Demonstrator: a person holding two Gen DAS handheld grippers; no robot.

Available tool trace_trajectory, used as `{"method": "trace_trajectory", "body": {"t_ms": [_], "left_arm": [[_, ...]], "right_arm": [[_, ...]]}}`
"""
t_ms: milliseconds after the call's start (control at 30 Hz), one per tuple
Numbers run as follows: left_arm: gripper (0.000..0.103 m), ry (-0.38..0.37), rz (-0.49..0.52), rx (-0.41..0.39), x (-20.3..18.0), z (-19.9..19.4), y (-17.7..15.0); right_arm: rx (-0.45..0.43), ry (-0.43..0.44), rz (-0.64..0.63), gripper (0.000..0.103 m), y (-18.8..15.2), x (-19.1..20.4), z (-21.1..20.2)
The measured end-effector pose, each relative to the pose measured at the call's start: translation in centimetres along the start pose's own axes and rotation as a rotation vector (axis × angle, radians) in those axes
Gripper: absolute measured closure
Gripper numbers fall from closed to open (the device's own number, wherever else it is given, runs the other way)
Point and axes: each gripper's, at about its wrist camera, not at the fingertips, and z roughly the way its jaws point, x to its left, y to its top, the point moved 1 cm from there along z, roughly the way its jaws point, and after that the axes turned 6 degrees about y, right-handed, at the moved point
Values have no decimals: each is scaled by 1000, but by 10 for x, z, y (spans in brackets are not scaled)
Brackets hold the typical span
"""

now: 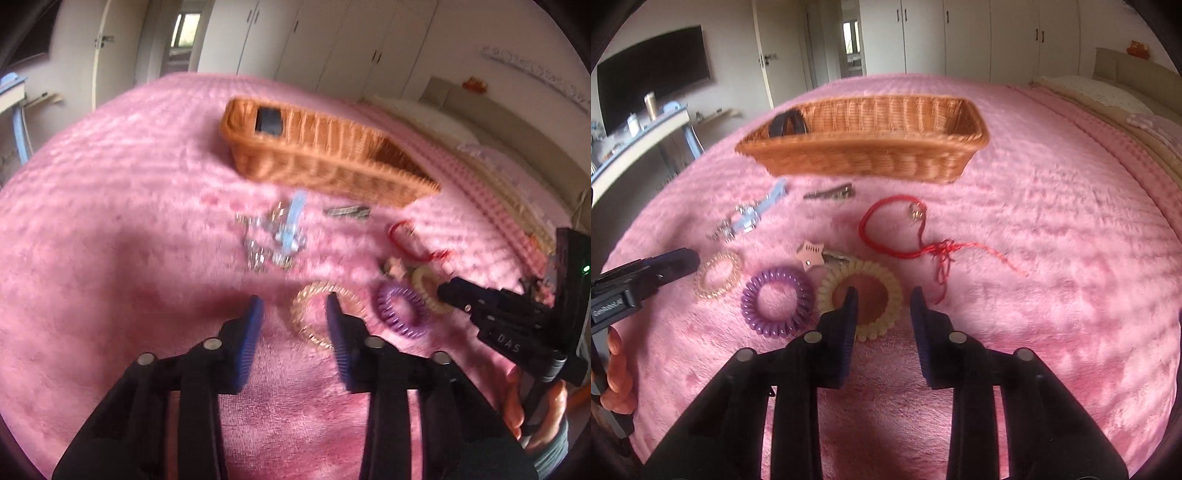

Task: Organize jewelry
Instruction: 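Move both open tools back toward the remaining jewelry, then grasp the clear coil hair tie with the left tool while the right grasps the cream coil tie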

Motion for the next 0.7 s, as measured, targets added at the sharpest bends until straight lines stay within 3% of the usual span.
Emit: {"method": "trace_trajectory", "body": {"t_ms": [267,400,533,700], "left_arm": [[71,94,88,10,-15,9,-3],[72,142,128,4,-22,9,-4],[93,137,144,-8,-25,6,-7],[94,118,137,-31,-25,2,-7]], "right_arm": [[40,-50,-10,77,6,3,16],[35,-67,-64,90,4,13,16],[20,-51,-72,92,4,14,12],[-38,-20,-78,93,2,15,-3]]}}
